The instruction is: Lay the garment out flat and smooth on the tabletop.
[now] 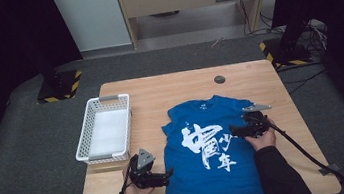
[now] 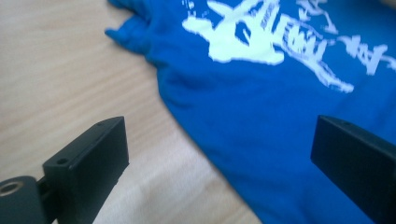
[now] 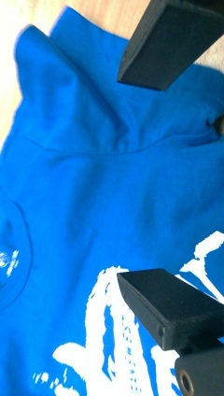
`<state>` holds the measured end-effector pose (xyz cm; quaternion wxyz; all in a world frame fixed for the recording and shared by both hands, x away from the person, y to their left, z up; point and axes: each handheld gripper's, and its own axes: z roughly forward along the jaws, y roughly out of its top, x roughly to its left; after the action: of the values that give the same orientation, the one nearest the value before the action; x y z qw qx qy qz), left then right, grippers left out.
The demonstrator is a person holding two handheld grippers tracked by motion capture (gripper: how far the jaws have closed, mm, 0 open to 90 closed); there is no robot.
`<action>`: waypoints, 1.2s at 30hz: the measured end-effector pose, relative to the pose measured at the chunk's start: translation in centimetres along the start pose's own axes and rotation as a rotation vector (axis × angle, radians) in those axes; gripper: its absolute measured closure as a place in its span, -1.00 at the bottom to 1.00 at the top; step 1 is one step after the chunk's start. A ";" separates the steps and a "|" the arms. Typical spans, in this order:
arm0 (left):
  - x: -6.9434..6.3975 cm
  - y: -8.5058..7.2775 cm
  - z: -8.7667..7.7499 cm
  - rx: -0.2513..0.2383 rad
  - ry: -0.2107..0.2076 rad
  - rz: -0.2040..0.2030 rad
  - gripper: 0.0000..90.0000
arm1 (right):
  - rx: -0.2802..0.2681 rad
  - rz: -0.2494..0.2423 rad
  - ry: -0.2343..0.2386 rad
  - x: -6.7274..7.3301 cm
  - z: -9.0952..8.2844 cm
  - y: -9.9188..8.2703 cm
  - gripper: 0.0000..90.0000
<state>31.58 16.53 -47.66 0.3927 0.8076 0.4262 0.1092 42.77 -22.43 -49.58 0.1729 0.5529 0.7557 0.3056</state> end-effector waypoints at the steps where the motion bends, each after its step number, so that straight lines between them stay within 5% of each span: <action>1: 0.1 0.3 0.1 -0.010 0.005 -0.004 -0.91 | -0.002 -0.002 0.004 0.0 -0.2 0.1 -0.87; 12: 1.3 3.7 1.5 -0.076 0.055 -0.014 -0.88 | -0.025 -0.078 0.102 0.7 -2.2 0.3 -0.88; 22: 2.0 6.2 4.1 -0.062 0.107 -0.028 -0.86 | 0.020 -0.145 0.171 2.2 -2.9 -1.2 -0.91; 36: 2.0 9.1 7.0 -0.063 0.122 -0.030 -0.85 | 0.082 -0.193 0.221 3.2 -4.3 -4.0 -0.93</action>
<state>41.84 11.30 -46.03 0.3929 0.7800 0.4579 0.1659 36.20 -21.44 -48.69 0.0943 0.4474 0.8315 0.3156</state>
